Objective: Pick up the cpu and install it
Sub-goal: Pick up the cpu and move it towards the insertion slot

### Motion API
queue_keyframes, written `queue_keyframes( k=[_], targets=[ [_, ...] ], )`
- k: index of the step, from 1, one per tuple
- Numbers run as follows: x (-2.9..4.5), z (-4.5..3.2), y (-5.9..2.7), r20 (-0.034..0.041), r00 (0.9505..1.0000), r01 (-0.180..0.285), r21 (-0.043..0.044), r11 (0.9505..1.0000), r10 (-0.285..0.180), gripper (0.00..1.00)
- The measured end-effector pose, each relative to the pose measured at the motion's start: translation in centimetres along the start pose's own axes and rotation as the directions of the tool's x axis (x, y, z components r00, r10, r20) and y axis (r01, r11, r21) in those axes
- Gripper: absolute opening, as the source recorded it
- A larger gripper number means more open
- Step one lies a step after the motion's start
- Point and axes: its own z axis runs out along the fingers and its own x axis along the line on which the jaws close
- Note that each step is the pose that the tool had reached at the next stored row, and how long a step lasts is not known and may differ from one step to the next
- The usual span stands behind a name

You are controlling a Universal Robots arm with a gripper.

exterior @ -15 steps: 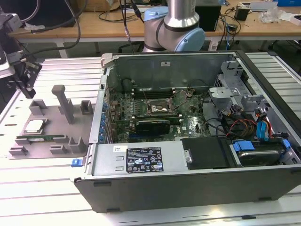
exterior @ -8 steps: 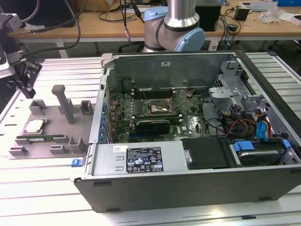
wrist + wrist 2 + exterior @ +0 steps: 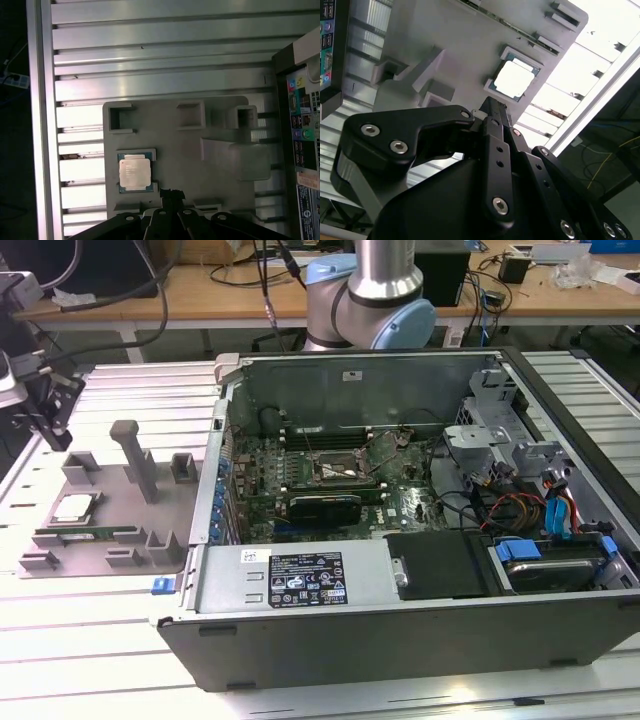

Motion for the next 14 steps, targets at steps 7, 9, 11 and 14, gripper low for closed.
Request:
queue_keyframes(
  k=[7, 9, 11, 14],
  targets=[
    [1.16, 0.47, -0.11, 0.0001, 1.0000, 0.000, -0.0001, 1.0000, 0.000, 0.11],
    [1.37, 0.55, -0.13, 0.0001, 1.0000, 0.000, -0.0002, 1.0000, 0.000, 0.11],
    [1.77, 0.69, -0.16, 0.0001, 1.0000, 0.000, -0.0002, 1.0000, 0.000, 0.11],
    [2.26, 0.91, -0.21, 0.0001, 1.0000, 0.000, -0.0001, 1.0000, 0.000, 0.11]
  ],
)
